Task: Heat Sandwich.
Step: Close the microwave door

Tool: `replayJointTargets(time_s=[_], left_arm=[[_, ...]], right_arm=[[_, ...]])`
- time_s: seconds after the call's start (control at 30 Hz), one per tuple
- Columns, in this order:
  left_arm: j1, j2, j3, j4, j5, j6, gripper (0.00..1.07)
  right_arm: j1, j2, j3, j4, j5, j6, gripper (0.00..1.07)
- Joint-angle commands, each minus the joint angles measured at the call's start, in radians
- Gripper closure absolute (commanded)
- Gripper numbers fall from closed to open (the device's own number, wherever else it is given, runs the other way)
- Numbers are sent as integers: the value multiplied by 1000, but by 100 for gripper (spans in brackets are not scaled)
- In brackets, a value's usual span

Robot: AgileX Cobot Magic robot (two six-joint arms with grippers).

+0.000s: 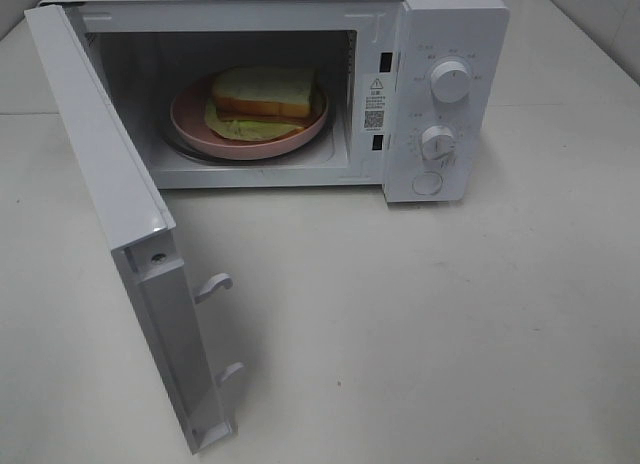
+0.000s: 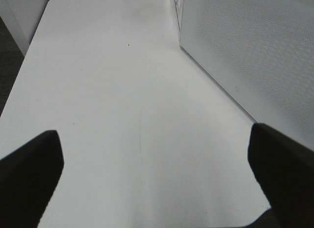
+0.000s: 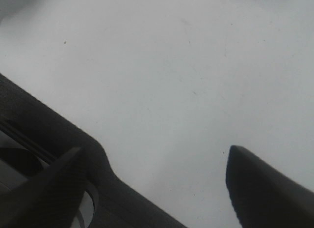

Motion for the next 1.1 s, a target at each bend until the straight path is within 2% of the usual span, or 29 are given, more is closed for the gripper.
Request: replayJointTargets(time_s=[0.03,0.27,0.4,0.5,0.53,0.57,0.7,1.0,1.1], left_arm=[[2,-17,1,0,-5,-4,9],[2,-17,1,0,-5,-4,9],[2,-17,1,0,-5,-4,9],[2,-17,1,0,-5,-4,9],[2,-17,1,0,-5,-4,9],[2,-17,1,0,-5,-4,9],[2,-17,1,0,-5,-4,9],[2,-17,1,0,-5,-4,9],[2,-17,1,0,-5,-4,9]], right_arm=[[-1,-55,6,7,15,16,32],[-3,-133,32,8,10,41,32],[-17,-147,84,19,8,72,32],[-94,-170,121,25,-3,77,32],[-148,-192,135,23,-14,76,32],[-148,-192,135,23,-14,76,32],[-263,-272,160,21,-26,59,32],[-424,-473,279,21,-69,33,32],[-452,-524,291,24,-86,33,32]])
